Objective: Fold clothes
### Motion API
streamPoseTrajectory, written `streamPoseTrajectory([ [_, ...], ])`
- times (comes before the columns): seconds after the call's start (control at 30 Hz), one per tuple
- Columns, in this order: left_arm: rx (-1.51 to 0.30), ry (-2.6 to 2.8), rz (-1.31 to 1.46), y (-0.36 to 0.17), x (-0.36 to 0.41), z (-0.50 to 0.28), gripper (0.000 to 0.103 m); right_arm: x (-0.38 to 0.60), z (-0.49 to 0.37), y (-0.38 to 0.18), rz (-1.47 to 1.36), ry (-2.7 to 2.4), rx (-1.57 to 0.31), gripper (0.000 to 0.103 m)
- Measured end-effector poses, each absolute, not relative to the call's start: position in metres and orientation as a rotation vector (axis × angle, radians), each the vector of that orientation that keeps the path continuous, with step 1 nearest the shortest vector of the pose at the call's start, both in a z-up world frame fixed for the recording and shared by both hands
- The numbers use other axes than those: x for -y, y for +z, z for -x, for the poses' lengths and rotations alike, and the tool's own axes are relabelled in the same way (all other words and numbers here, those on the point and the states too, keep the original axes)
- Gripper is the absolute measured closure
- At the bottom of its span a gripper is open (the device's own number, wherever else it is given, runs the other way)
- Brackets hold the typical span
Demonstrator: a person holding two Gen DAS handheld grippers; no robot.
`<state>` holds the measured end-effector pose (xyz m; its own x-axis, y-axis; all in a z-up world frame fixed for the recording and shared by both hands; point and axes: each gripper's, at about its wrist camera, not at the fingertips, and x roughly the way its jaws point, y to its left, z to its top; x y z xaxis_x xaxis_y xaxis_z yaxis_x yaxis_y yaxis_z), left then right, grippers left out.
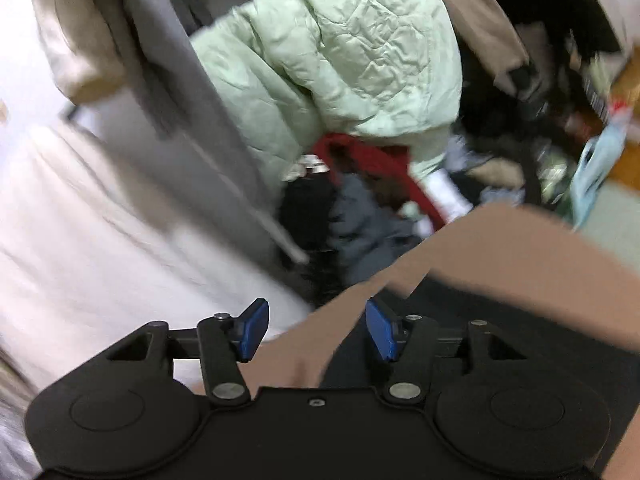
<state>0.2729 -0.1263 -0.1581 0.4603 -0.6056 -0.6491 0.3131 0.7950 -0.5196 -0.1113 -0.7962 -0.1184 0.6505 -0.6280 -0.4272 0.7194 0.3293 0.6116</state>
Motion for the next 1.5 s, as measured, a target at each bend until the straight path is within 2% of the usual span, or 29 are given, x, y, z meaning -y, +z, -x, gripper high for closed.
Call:
streamPoseTrajectory([
  [0.17,-0.852,-0.609,0.244,-0.144,0.124,-0.248,0.078,0.696,0.146,-0.139,-0.908,-0.867,-0.018,0.042],
  [0.27,-0.802,-0.613,0.145,-0.132,0.130,-0.233,0.077,0.650,0.173,-0.169,-1.060,-0.926,0.082,0.036],
  [0.37,-0.757,-0.627,0.093,-0.123,0.130,-0.221,0.070,0.644,0.179,-0.172,-1.186,-0.941,-0.046,0.037],
  [0.53,-0.669,-0.612,0.086,-0.111,0.124,-0.209,0.068,0.616,0.187,-0.144,-1.087,-0.971,-0.093,0.037],
  [0.63,-0.577,-0.513,0.067,-0.101,0.117,-0.204,0.057,0.605,0.194,-0.146,-1.141,-1.007,-0.101,0.037],
  [0.67,-0.551,-0.484,0.048,-0.099,0.116,-0.205,0.057,0.605,0.194,-0.150,-1.158,-1.004,-0.114,0.037],
  [0.87,-0.621,-0.621,-0.082,-0.102,0.124,-0.208,0.054,0.614,0.174,-0.157,-1.166,-0.893,-0.199,0.037],
  [0.9,-0.604,-0.638,-0.128,-0.103,0.129,-0.204,0.052,0.613,0.170,-0.157,-1.158,-0.890,-0.213,0.037],
  [0.97,-0.545,-0.665,-0.233,-0.108,0.142,-0.191,0.038,0.613,0.165,-0.158,-1.148,-0.912,-0.240,0.036],
  [1.03,-0.483,-0.698,-0.320,-0.112,0.157,-0.180,0.031,0.613,0.167,-0.159,-1.141,-0.946,-0.259,0.037],
  [1.23,-0.468,-0.837,-0.474,-0.116,0.220,-0.168,0.030,0.629,0.192,-0.162,-1.119,-1.085,-0.261,0.037],
  [1.37,-0.460,-0.954,-0.587,-0.115,0.268,-0.163,0.021,0.644,0.210,-0.170,-1.141,-1.114,-0.263,0.037],
  [1.5,-0.497,-1.032,-0.725,-0.126,0.322,-0.159,0.021,0.665,0.216,-0.188,-1.189,-1.059,-0.267,0.037],
])
